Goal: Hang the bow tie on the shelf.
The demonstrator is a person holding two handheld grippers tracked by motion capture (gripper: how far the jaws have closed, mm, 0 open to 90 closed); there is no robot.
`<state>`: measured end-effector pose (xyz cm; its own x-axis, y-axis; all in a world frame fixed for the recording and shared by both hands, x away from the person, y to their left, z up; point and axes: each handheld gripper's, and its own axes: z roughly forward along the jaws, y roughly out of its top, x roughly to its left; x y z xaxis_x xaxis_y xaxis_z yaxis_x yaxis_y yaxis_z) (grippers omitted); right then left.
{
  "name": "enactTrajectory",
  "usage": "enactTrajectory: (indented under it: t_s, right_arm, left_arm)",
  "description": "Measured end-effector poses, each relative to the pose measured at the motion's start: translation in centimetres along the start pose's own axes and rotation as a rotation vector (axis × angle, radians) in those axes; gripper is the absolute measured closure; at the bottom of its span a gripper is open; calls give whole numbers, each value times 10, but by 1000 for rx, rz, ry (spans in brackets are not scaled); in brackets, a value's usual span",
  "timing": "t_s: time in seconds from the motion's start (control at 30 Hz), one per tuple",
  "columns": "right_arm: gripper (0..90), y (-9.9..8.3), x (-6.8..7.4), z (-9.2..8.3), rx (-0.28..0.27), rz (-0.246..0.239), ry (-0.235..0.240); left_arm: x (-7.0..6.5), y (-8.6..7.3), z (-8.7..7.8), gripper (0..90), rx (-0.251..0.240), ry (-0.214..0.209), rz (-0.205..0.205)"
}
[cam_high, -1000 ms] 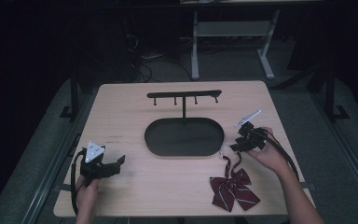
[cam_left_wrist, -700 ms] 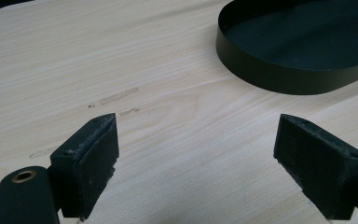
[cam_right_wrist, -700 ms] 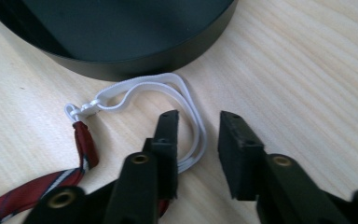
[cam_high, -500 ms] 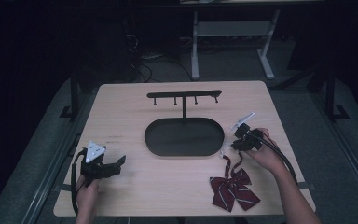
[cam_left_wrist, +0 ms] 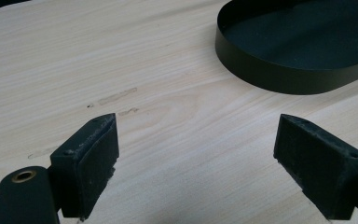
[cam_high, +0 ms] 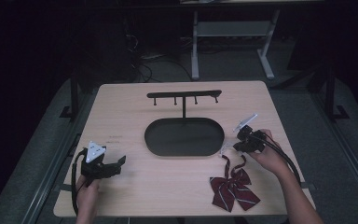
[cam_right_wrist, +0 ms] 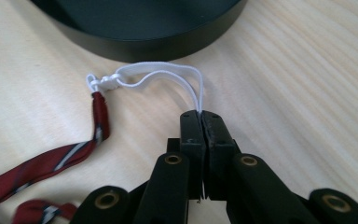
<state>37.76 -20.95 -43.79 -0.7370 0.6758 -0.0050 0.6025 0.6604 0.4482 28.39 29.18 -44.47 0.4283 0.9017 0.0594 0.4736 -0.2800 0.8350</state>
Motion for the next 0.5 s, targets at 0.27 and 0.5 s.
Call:
enactTrajectory:
  t_s: [0.27, 0.5]
  right_arm:
    - [877, -4, 10, -17, -30, -15, 57]
    - [878, -5, 18, -27, -45, -41, 78]
  left_arm:
    - [-1, 0, 0, 135, 3, -2, -1]
    - [-1, 0, 0, 136, 0, 0, -2]
